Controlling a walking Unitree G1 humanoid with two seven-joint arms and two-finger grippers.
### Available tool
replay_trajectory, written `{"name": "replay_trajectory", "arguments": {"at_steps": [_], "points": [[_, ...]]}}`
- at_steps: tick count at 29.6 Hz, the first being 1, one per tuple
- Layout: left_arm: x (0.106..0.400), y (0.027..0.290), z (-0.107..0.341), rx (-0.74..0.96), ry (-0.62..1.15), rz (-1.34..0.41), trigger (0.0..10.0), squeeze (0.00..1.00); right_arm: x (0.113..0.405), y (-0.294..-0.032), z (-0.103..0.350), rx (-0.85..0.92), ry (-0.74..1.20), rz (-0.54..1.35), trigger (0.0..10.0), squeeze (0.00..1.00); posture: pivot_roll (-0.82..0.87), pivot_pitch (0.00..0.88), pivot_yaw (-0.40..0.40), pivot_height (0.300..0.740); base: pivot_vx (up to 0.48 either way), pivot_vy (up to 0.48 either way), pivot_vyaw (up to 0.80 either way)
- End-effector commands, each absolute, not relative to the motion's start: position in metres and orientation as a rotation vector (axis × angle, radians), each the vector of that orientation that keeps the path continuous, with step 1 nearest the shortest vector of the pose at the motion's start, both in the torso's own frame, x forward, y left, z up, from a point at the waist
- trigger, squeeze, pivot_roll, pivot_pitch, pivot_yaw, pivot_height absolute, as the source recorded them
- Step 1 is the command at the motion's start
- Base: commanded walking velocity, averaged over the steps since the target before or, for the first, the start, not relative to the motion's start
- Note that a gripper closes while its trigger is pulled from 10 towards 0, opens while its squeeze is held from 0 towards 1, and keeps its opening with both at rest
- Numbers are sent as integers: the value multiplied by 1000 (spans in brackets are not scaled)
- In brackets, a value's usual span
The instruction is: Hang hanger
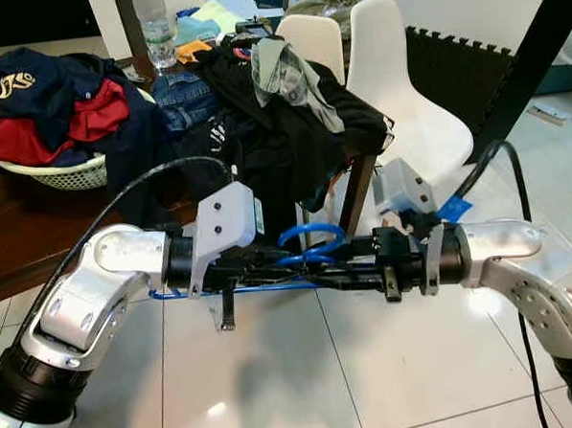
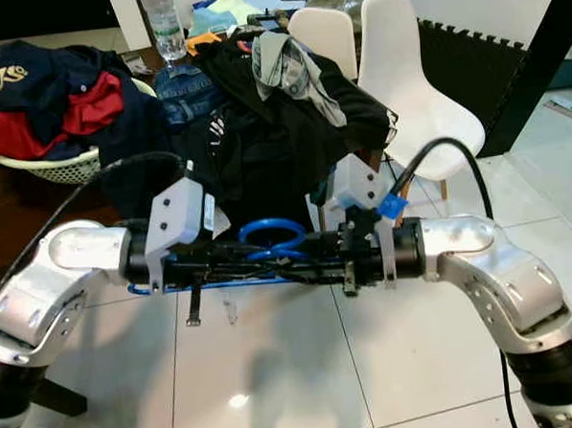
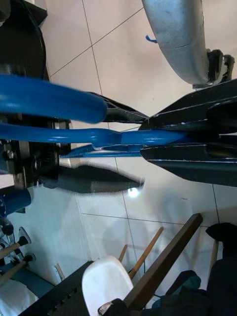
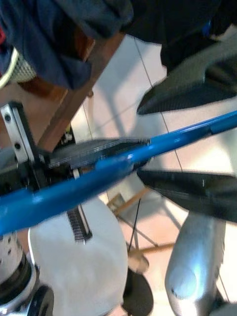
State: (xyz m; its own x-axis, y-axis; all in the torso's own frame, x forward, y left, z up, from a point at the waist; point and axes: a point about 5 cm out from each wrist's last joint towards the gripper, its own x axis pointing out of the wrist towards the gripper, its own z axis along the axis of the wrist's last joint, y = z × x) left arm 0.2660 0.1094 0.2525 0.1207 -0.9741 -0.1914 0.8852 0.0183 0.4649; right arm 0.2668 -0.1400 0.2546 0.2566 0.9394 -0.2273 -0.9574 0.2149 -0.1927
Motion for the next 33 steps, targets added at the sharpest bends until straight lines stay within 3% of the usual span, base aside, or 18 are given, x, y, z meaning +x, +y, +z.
{"name": "replay_trajectory", "arguments": {"at_steps": [1,2,4,5,16,17,19,20,33], "points": [[260,114,252,548,-193,-1507,10000,0,276,-157,263,-359,34,1190,10000,1000,78,134,13,740,0,0,0],[259,113,252,547,-195,-1511,10000,0,276,-158,262,-367,45,1181,10000,820,78,134,15,740,0,0,0],[259,113,252,546,-195,-1514,10000,0,277,-158,261,-370,54,1178,10000,820,78,134,15,740,0,0,0],[259,113,253,545,-197,-1517,10000,0,276,-158,261,-370,60,1185,10000,0,78,134,15,740,0,0,0],[258,112,254,544,-205,-1522,10000,0,275,-160,260,-390,76,1215,9725,0,81,130,12,740,0,0,0],[258,112,254,544,-208,-1522,10000,0,273,-159,260,-384,73,1239,2627,0,80,126,11,740,0,0,0],[258,112,254,544,-209,-1522,10000,0,272,-159,260,-381,72,1249,2627,0,80,126,11,740,0,0,0],[258,112,254,544,-212,-1521,10000,0,270,-157,261,-375,71,1269,0,0,80,124,10,740,0,0,0],[266,110,258,551,-255,-1462,10000,0,260,-154,260,-342,76,1370,0,0,78,126,11,740,0,0,0]]}}
